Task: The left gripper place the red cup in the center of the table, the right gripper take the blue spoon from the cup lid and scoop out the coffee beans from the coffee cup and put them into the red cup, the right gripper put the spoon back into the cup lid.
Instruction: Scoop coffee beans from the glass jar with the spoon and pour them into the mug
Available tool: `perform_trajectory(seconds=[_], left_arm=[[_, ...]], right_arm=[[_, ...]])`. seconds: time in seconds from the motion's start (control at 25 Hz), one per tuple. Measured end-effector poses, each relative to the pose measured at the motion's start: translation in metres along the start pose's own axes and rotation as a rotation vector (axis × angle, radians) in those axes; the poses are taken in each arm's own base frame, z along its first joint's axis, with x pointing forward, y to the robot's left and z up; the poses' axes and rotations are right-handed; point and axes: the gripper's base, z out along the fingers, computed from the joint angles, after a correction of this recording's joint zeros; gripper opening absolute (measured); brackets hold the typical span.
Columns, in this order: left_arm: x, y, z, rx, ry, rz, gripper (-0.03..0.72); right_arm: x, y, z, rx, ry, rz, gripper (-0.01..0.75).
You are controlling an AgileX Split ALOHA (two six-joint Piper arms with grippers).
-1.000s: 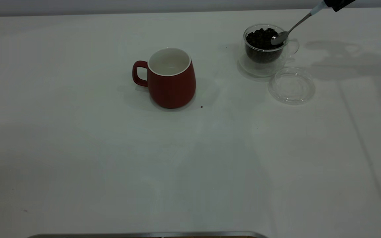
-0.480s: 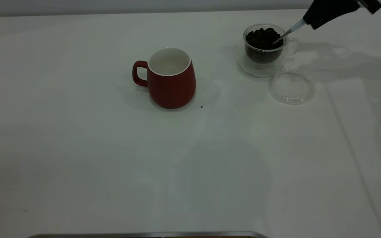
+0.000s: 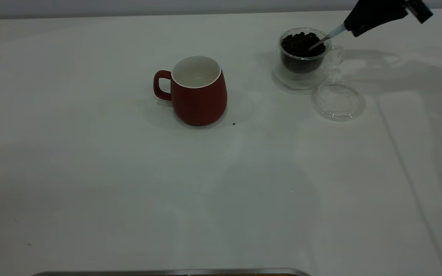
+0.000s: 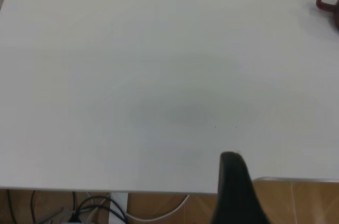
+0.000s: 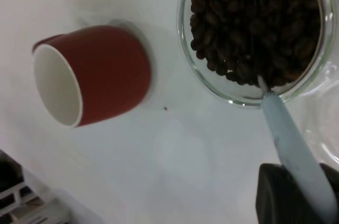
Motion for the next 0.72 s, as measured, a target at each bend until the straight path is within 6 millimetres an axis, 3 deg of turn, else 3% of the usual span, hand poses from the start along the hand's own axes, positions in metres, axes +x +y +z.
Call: perform_trajectory(seconds=[0.52,0.72], left_arm=[[0.000,0.000,0.000,0.000,0.000,0.001,0.538],[0.000,0.000,0.000,0.000,0.000,0.001,0.538]], right_arm=[[0.000,-0.007,0.022,-0.088,-0.001,0.030,0.117],[0.000,-0.009,0.021,-0.097,-0.008,0.024,0.117]])
